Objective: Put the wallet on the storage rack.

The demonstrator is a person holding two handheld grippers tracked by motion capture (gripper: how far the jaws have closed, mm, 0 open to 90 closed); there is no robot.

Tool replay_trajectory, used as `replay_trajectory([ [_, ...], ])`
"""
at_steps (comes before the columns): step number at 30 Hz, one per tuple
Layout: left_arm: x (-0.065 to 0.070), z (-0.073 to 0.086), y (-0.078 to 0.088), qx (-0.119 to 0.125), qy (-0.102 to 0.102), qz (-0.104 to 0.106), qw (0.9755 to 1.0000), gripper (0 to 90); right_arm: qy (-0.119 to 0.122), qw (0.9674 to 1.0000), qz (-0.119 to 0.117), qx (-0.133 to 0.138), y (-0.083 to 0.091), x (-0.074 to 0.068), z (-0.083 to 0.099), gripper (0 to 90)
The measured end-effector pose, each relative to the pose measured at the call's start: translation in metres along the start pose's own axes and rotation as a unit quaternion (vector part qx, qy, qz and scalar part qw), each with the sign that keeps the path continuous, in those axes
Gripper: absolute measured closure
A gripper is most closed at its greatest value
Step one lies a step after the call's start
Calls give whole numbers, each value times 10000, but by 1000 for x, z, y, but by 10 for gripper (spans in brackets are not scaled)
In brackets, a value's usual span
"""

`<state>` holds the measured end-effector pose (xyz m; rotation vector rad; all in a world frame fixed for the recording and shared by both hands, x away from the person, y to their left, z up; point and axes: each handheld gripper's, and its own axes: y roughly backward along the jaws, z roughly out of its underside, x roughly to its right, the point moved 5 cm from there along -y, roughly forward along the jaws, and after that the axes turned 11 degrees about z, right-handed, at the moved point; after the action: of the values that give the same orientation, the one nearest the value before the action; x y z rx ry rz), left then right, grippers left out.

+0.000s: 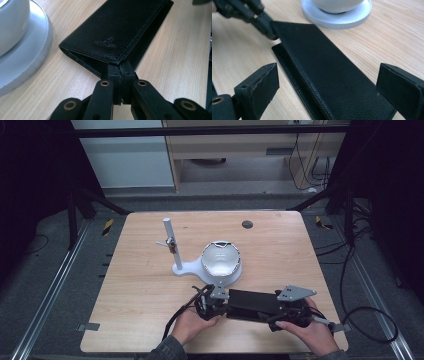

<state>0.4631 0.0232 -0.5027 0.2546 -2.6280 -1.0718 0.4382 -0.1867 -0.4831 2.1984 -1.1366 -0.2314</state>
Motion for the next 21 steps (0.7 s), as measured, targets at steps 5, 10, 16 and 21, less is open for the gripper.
replay_trajectory([
  [5,-2,-4,3,-4,-6,-20,10000,890,379,9990,-83,-214,-1,-7,-6,61],
  [10,-5,-11,6,10,-12,-53,10000,890,769,9963,-71,-378,-5,-11,-11,86],
  [16,-7,-16,8,57,5,-113,9999,890,1188,9913,121,-560,-10,-10,-9,145],
  [21,-8,-19,9,87,24,-127,9999,890,1414,9876,230,-644,-18,-8,-4,218],
])
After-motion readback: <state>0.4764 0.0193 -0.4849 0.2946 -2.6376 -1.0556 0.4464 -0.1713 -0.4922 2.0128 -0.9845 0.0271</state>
